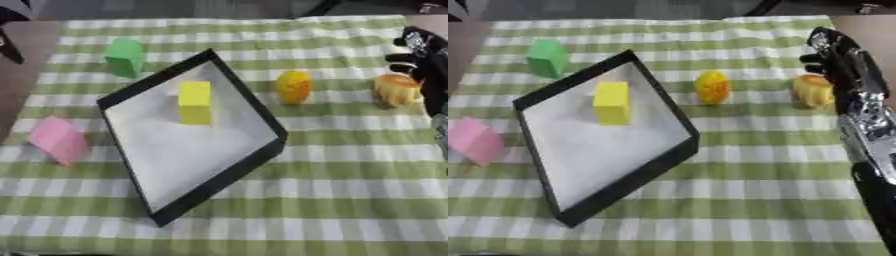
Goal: Pick up objects on the table and place them in the box.
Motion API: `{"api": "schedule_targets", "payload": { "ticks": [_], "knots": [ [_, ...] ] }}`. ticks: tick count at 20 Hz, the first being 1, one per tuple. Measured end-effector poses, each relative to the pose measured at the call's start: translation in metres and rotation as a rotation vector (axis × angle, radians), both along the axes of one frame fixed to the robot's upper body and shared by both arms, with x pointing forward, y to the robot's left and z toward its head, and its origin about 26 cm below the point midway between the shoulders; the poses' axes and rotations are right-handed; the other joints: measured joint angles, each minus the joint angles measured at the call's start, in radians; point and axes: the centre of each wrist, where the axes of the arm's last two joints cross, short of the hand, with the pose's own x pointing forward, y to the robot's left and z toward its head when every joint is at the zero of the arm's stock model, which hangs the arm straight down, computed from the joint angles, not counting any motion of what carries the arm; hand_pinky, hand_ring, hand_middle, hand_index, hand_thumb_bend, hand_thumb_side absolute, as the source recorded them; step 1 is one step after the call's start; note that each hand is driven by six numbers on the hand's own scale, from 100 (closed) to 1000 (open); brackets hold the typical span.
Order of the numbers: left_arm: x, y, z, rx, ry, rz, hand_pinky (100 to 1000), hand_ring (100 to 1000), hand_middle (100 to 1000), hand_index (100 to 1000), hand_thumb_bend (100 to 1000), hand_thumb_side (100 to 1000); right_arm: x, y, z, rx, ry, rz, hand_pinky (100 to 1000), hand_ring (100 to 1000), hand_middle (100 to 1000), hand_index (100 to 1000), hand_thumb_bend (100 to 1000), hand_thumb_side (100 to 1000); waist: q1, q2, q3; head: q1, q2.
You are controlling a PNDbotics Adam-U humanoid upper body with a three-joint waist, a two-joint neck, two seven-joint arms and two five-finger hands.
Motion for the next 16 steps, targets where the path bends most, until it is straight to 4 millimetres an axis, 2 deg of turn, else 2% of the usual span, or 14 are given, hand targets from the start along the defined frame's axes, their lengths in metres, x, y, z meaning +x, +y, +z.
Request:
{"api": "schedule_targets", "payload": {
  "ticks": [10, 16],
  "knots": [
    [0.011, 0.006, -0.025, 0.044, 0.140, -0.011, 822, 795, 757, 826, 683, 100, 0.000, 0.000, 0.000, 0.000, 0.000, 0.001, 776, 708, 765, 869, 100, 663, 0.000, 0.000, -0.006, 0.010, 0.000],
    [0.015, 0.007, -0.029, 0.013, 0.139, -0.017, 819, 799, 774, 845, 682, 100, 0.000, 0.000, 0.000, 0.000, 0.000, 0.001, 776, 708, 765, 869, 100, 665, 0.000, 0.000, -0.005, 0.016, 0.000]
  ]
}}
